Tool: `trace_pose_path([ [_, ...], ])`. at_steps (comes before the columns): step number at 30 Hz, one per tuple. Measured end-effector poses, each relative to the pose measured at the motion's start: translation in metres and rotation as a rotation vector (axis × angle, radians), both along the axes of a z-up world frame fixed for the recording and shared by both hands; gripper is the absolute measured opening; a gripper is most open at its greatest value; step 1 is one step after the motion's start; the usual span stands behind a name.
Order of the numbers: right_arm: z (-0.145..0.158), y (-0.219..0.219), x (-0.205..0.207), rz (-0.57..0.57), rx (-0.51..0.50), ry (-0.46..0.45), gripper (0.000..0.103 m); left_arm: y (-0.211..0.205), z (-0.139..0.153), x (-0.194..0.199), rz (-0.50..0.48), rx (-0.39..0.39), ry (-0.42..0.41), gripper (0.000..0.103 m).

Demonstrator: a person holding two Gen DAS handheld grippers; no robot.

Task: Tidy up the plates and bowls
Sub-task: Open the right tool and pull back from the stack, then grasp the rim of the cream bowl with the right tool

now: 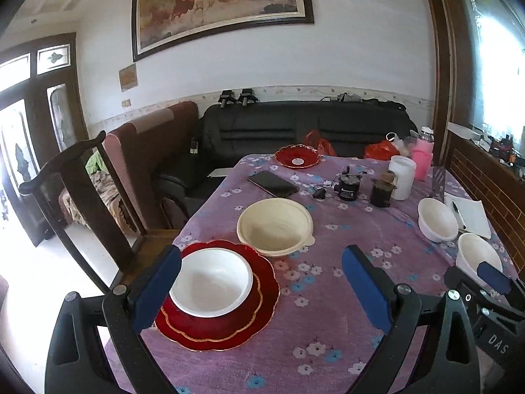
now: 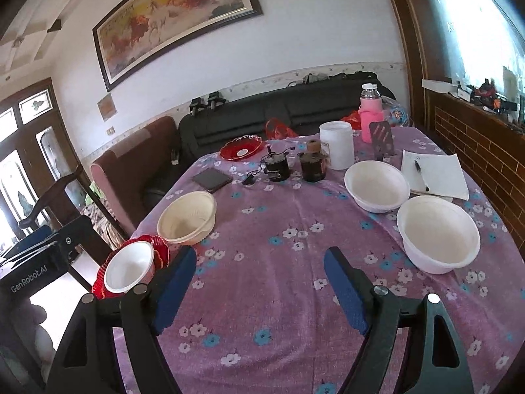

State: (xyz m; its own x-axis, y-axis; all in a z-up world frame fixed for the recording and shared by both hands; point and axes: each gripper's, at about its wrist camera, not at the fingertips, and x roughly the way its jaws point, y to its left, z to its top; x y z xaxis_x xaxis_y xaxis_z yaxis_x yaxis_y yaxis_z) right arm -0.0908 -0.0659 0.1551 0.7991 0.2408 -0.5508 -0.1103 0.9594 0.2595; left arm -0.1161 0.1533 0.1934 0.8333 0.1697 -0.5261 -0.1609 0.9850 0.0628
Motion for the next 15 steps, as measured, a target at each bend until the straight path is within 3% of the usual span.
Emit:
trace_pose_path([
  [15,0.008,0.034,0.013,0.031,-0.074,-0.004,0.084,0.037,-0.017,0.010,0.018,-0.063,0.039,0.098],
])
